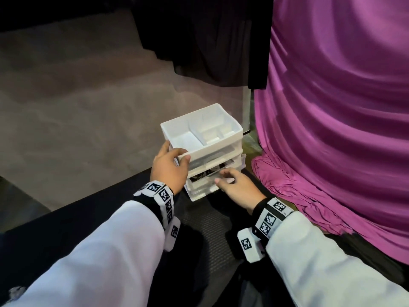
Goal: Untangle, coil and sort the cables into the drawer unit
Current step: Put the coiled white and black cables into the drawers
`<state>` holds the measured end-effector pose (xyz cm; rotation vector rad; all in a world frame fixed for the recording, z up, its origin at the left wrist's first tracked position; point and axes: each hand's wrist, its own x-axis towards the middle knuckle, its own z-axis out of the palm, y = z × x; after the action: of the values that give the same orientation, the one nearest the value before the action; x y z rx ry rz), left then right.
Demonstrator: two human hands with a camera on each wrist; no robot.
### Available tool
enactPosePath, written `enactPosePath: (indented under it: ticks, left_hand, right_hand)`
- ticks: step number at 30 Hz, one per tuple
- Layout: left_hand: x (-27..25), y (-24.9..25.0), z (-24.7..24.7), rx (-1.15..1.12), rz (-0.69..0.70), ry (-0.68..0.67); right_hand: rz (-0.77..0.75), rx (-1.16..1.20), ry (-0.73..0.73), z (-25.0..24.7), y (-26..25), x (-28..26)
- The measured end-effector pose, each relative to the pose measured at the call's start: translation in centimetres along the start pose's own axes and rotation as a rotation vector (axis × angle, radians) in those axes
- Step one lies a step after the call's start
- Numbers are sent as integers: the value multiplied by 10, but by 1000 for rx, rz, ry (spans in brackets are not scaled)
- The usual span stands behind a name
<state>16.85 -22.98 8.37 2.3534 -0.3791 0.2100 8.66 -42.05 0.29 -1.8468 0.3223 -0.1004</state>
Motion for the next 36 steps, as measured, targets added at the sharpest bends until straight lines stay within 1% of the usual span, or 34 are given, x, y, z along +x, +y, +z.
enactPosePath:
  ticks: [2, 5, 9, 13, 15, 20, 22, 26, 30, 33, 36]
  left_hand:
    - [-4, 1, -2, -48, 9, 27]
    - [-6, 1, -4, -71, 4, 25]
    - [-4, -6, -1, -101, 9, 33]
    - [-2, -11, 6, -117, 35, 42]
    - [-3, -10, 7, -122, 43, 47]
    - [-8, -5, 5, -155, 44, 64]
    - [-7, -5, 3, -163, 31, 51]
    - [-5, -4, -2, -157, 14, 10]
    - [-9, -3, -10, -153, -8, -74]
    - [-20, -9, -17, -187, -36, -127]
    - [-39, -22, -34, -257, -16, -121]
  right_hand:
    - [26, 58, -1, 8, -6, 13]
    - [8, 133, 89, 22, -8, 25]
    - [76, 337, 117, 33, -13, 23]
    - [90, 445, 129, 34, -14, 18]
    - [98, 533, 100, 32, -22, 16]
    - [186, 825, -88, 23, -45, 9]
    - [216, 838, -108, 19, -45, 3]
    - [239, 854, -69, 11, -33, -27]
    - [227, 843, -61, -1, -16, -62]
    - [221, 816, -46, -6, -9, -76]
    - [235, 748, 20, -5, -8, -80]
